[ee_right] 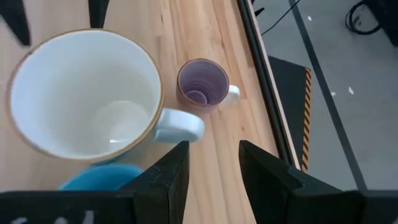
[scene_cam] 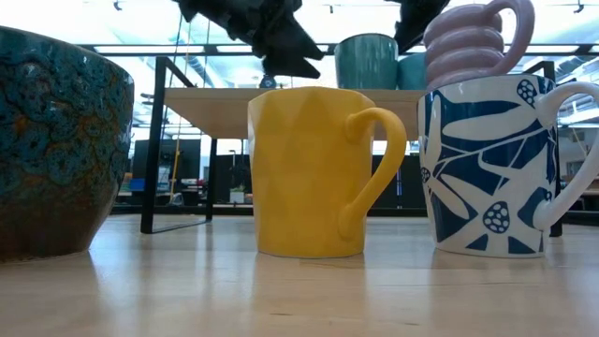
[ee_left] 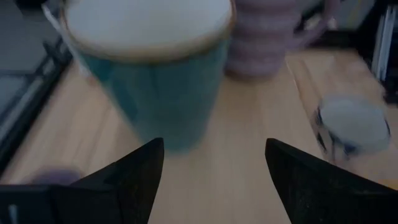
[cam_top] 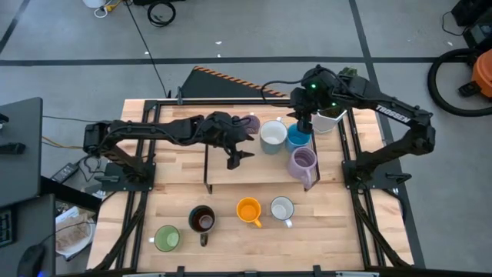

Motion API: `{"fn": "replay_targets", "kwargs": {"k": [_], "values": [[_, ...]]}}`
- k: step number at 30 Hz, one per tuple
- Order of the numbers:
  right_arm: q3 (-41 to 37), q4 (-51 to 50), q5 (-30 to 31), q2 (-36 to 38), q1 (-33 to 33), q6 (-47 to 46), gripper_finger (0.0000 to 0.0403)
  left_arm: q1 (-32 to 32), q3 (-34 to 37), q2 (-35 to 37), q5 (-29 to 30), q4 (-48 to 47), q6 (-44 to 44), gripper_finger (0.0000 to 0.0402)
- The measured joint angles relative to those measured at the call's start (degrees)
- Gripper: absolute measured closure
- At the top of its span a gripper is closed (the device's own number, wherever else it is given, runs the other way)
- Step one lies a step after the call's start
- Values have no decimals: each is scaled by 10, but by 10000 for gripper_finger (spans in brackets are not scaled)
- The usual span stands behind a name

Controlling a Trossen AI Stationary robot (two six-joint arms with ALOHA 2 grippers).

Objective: Place coffee mugs
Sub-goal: Put the purple cup on the shelf

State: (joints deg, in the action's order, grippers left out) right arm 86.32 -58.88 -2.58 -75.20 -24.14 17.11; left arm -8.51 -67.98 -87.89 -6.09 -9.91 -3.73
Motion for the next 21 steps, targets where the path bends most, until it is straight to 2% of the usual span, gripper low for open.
{"fn": "replay_targets", "kwargs": {"k": [8,12,16,18,21], "values": [[0,-17,0,40,2,-37,257,18,-32,39,-1,-195,13,114],[0,-25,0,55,8,-41,257,67,-54,43,-12,-272,-3,114],[0,-26,0,64,9,-51,257,123,-59,44,-14,-292,-1,114],[0,-27,0,64,9,-52,257,145,-58,44,3,-295,7,114],[0,-24,-1,63,9,-51,257,165,-58,44,81,-293,23,114]]}}
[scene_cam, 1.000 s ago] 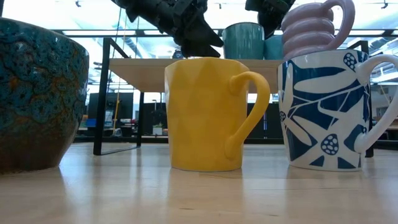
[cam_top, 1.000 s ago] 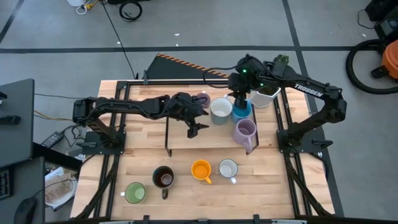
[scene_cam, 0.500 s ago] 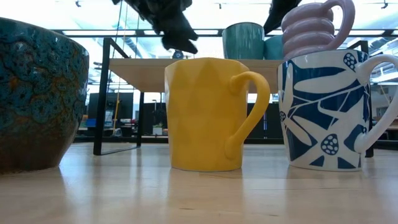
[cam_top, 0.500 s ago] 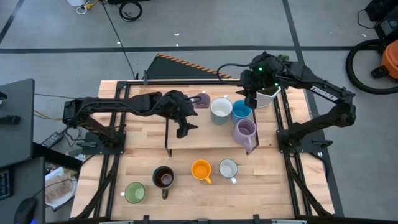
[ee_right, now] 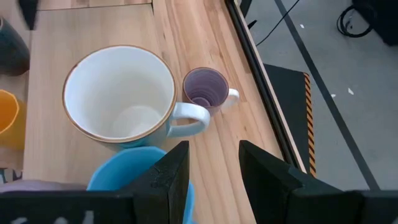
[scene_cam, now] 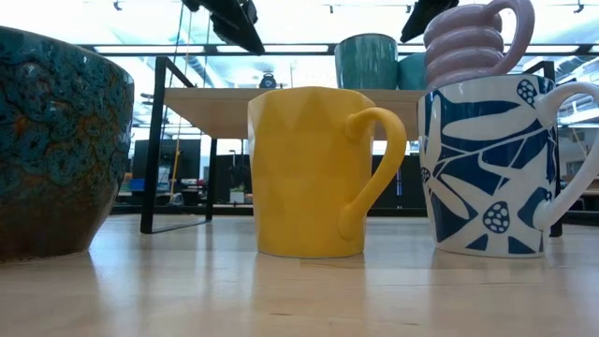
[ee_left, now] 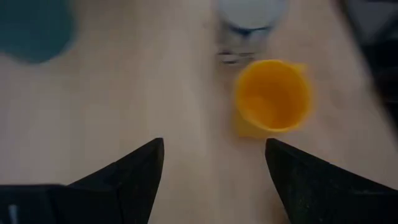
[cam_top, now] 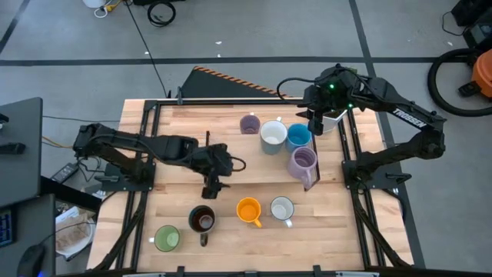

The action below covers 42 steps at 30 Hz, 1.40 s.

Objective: Place coffee mugs
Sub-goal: Put the purple cup on the shelf

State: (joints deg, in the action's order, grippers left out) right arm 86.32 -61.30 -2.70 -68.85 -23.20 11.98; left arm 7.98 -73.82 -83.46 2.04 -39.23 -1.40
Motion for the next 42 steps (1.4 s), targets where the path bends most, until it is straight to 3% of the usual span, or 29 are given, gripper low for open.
{"fn": "replay_targets", "kwargs": {"k": [4,7,16,24,34,42], "values": [[0,4,-3,-3,7,-14,257,0,0,4,106,0,22,114],[0,5,-3,0,18,-19,257,-29,0,5,118,0,22,114],[0,13,7,2,43,-10,257,-228,0,-9,-33,74,11,114],[0,11,40,5,42,-2,257,-390,0,-87,-197,174,44,132],[-5,-5,46,46,42,-33,257,-424,-41,-139,-196,179,91,162],[-37,-4,46,103,43,-57,257,-413,-179,-232,-193,103,100,181]]}}
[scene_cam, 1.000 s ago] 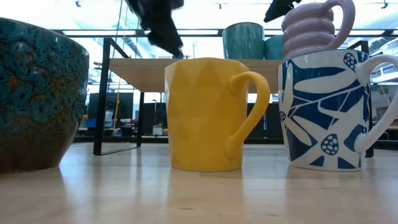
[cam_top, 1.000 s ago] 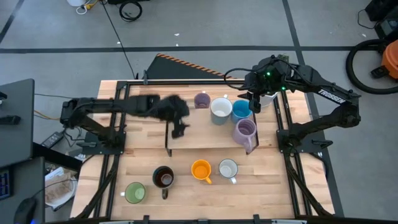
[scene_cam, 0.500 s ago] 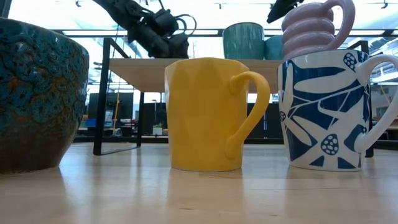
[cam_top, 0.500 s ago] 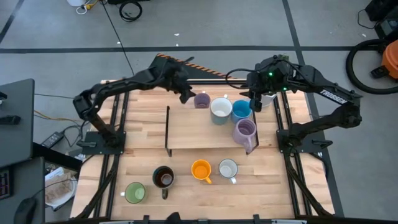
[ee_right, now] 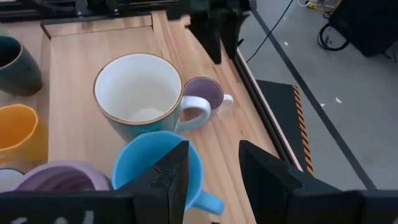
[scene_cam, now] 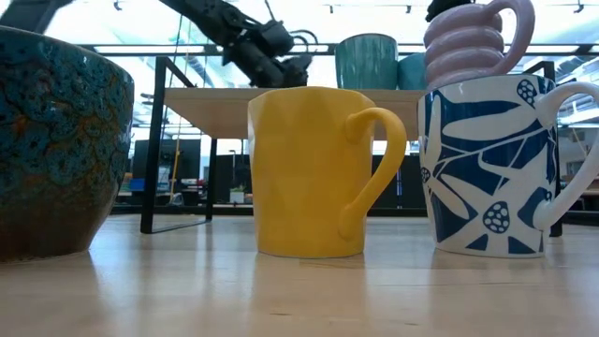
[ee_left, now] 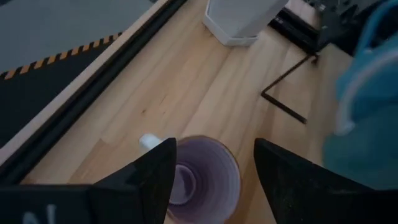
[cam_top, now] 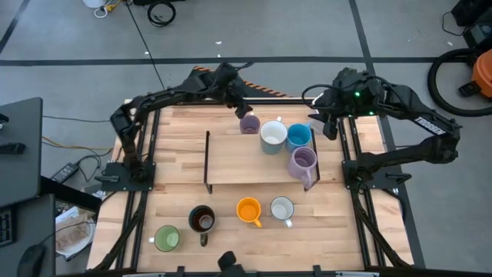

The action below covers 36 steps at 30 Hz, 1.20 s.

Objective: Place coffee mugs
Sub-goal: Put the purple cup on the shelf

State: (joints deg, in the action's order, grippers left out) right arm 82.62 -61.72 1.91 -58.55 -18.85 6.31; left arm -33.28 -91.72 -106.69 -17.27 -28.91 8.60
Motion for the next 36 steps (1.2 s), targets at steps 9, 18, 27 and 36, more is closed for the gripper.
{"fn": "replay_targets", "kwargs": {"k": [9,18,27,36], "values": [[-53,22,0,61,0,-11,257,-10,-138,-101,36,-164,-25,178],[-88,46,0,76,0,-13,257,-26,-139,-107,37,-249,-20,125],[-93,69,-5,76,0,-12,257,-21,-138,-133,43,-252,-30,118],[-93,85,-5,76,0,4,257,-19,-138,-167,34,-259,-4,118]]}}
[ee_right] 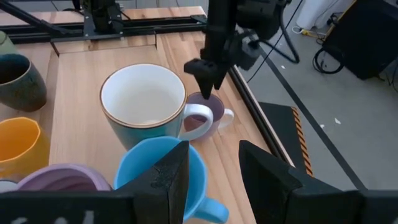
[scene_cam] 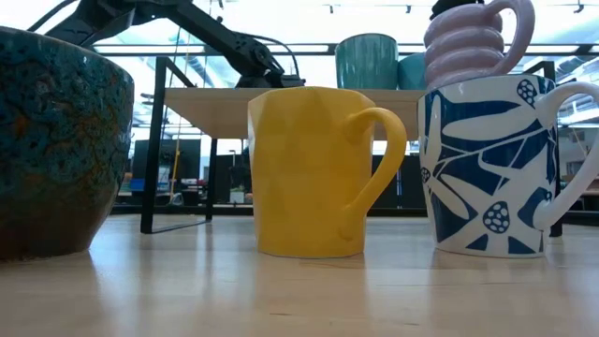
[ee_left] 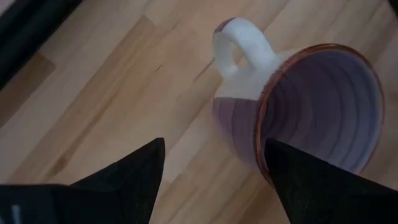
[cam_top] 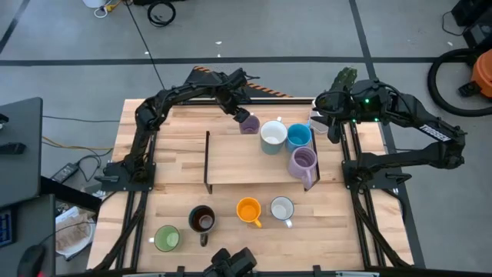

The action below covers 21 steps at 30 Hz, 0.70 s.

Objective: Place coffee mugs
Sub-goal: Put the purple cup on the shelf

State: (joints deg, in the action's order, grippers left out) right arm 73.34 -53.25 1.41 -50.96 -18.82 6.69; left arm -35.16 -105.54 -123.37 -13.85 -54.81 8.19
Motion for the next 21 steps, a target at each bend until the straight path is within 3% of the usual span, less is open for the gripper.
{"fn": "replay_targets", "kwargs": {"k": [10,21], "values": [[0,10,0,0,0,6,257,17,0,-9,29,11,-24,146],[0,11,0,0,0,8,257,26,0,-9,36,32,-24,263]]}}
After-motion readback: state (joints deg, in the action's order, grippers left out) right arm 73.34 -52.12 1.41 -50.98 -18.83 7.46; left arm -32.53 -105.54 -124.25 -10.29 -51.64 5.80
